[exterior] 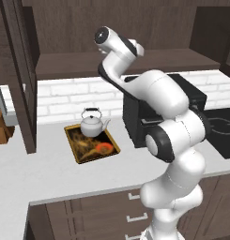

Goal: Pick the kettle from the counter and place it on the tray. Then pick the mug from the cabinet and place it on the tray. Then close the cabinet doors.

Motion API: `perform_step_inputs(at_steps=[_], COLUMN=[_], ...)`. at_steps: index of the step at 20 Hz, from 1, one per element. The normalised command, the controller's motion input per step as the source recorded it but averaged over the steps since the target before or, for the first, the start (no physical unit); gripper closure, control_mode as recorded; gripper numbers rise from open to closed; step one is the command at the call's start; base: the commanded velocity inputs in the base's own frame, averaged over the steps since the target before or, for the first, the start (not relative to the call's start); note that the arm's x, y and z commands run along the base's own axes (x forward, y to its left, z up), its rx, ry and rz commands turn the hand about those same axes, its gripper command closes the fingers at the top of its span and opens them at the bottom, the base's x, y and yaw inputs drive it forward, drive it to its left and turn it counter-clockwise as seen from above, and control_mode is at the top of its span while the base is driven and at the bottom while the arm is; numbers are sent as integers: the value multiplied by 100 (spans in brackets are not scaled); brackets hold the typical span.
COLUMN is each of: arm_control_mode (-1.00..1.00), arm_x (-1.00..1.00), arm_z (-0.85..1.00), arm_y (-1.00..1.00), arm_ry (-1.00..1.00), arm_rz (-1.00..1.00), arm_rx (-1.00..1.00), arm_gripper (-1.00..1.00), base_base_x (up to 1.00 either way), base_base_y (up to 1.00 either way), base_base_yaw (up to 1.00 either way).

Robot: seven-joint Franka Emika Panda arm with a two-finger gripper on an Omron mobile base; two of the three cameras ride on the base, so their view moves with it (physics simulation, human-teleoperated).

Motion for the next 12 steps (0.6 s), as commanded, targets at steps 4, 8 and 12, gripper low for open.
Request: perform_step_inputs(at_steps=[4, 8, 12], arm_control_mode=[-100, -100, -100], arm_x=[18, 21, 17], arm_z=[0, 0, -2], arm_y=[0, 0, -6], arm_ry=[0, 0, 0], arm_rz=[0, 0, 0], arm_rx=[0, 0, 0], arm_gripper=[-100, -100, -100], base_base_x=[0, 0, 0], base_base_y=[0, 0, 0], base_base_yaw=[0, 0, 0])
